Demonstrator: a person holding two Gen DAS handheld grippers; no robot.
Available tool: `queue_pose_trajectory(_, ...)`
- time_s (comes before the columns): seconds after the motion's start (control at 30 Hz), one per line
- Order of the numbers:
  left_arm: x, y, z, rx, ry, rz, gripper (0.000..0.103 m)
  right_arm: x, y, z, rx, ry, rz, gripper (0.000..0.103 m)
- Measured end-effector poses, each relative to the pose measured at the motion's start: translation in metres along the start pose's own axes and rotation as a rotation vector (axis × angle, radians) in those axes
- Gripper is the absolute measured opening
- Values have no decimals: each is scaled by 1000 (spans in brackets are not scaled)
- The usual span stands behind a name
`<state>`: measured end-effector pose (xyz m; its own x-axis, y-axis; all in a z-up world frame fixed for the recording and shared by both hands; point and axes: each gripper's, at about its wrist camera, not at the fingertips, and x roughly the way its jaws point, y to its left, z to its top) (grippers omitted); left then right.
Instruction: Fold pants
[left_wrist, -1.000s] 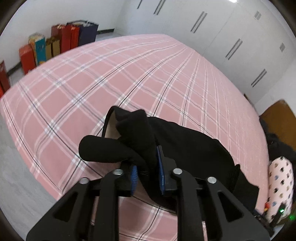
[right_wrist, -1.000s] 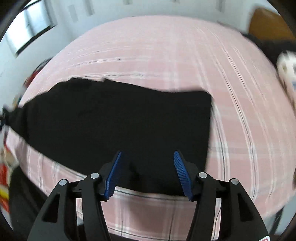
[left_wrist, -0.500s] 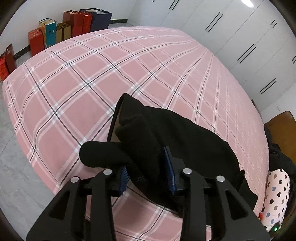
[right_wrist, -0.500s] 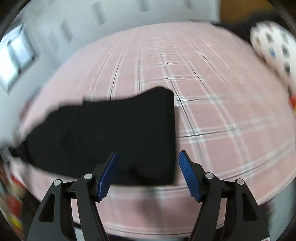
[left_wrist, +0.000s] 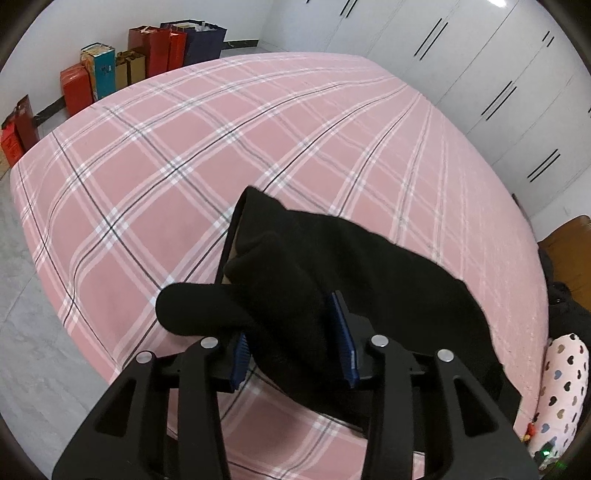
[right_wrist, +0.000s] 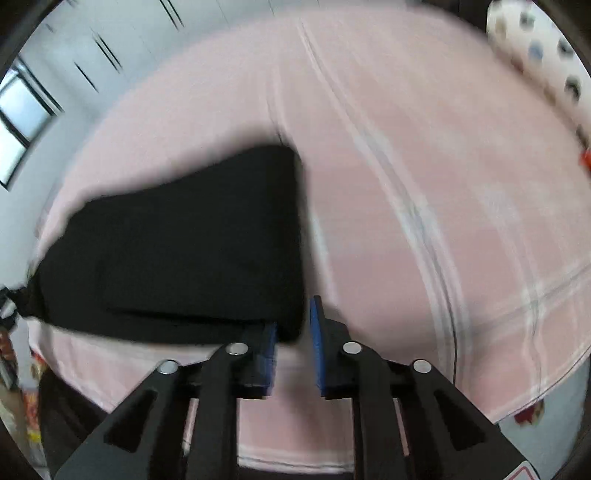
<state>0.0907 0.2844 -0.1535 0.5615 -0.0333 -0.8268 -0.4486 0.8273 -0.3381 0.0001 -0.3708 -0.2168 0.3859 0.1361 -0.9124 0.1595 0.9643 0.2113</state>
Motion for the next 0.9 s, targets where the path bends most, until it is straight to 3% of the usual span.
queue_pose_trajectory(0.03,3,1,-2,-6,6,6,38,-11,3,-1,-5,-35,-12,29)
queue_pose_trajectory(0.07,3,3,-4,-17,10,5,38,-22,9,-1,-6,-69,-38,38)
queue_pose_trajectory(0.17,2,6,-5,-23,1,-18,40,-58,43,1,-52,-198,-61,40)
queue_pose_trajectory(0.27,6,12,-4,-59,1,-50,50,-47,109,12,-186,-162,51,65)
queue_pose_trajectory(0.33,8,18,-3,-110,11,-91,58,-33,145,16,-271,-158,88,65)
queue_pose_trajectory(0.43,5,18,-4,-135,7,-113,59,8,199,22,-381,-129,41,65)
queue_pose_trajectory(0.47,5,16,-5,-128,3,-112,59,23,204,24,-378,-102,27,65)
queue_pose_trajectory(0.57,5,12,-5,-96,2,-108,59,49,212,31,-345,-72,-14,27)
queue_pose_trajectory(0.6,5,12,-4,-89,3,-110,59,42,212,43,-299,-74,18,16)
queue_pose_trajectory(0.73,9,16,0,-89,-1,-136,59,0,208,67,-188,-150,143,16)
queue_pose_trajectory(0.8,12,17,-1,-92,-4,-140,59,5,207,76,-175,-128,157,30)
queue_pose_trajectory(0.83,13,17,-2,-92,-4,-140,60,17,208,74,-191,-99,121,38)
queue_pose_trajectory(0.87,13,16,-3,-90,-5,-138,60,29,211,74,-213,-64,55,53)
queue_pose_trajectory(0.9,13,15,-3,-86,-6,-136,60,42,216,69,-224,-23,-4,53)
